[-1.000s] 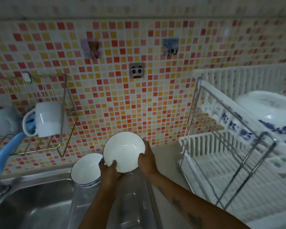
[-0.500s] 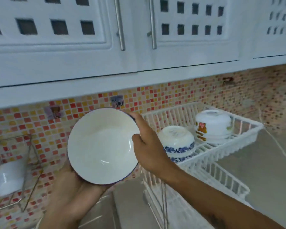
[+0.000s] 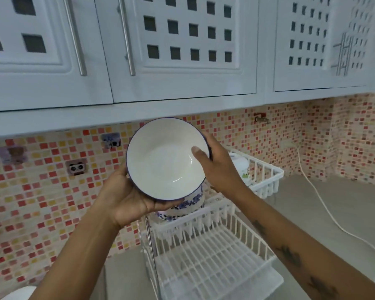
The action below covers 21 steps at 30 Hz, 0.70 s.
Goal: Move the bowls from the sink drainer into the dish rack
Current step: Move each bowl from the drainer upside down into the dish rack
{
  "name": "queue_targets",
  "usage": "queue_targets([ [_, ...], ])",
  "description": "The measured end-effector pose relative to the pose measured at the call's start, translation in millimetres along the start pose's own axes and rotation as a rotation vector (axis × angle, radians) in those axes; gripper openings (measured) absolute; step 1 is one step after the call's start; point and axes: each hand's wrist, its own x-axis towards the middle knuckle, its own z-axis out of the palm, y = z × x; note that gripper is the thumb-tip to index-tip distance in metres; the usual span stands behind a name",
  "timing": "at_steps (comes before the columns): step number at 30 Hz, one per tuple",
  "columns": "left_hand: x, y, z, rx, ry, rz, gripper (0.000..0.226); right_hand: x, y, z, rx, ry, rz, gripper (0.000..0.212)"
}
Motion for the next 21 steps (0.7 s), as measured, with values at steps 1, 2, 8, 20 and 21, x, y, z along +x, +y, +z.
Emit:
queue_targets([
  [1, 3.2, -0.4, 4.1, 0.039, -0.018, -0.002, 0.051, 4.9, 2.9, -5.5, 0.019, -0.002, 0.026, 0.028],
  [2, 4.0, -0.7, 9.7, 0.090, -0.025, 0.002, 0.049, 10.6, 6.7, -11.5, 0.047, -0.003, 0.050, 0.027],
  [8, 23.2, -10.4, 18.3, 0.436, 0.207, 0.364, 0.044, 33.1, 19.3, -26.0, 0.129, -0.126, 0.196, 0.046],
  [20, 43.5, -21.3, 0.8, 1.269, 0.290, 0.746, 0.047, 64.2, 60.5, -9.0, 0.044, -0.374, 0.498, 0.048],
  [21, 44.7, -22.5, -0.9, 1.298, 0.302, 0.740, 0.045, 65.0, 61.4, -8.4, 0.052, -0.390, 0.506, 0.042],
])
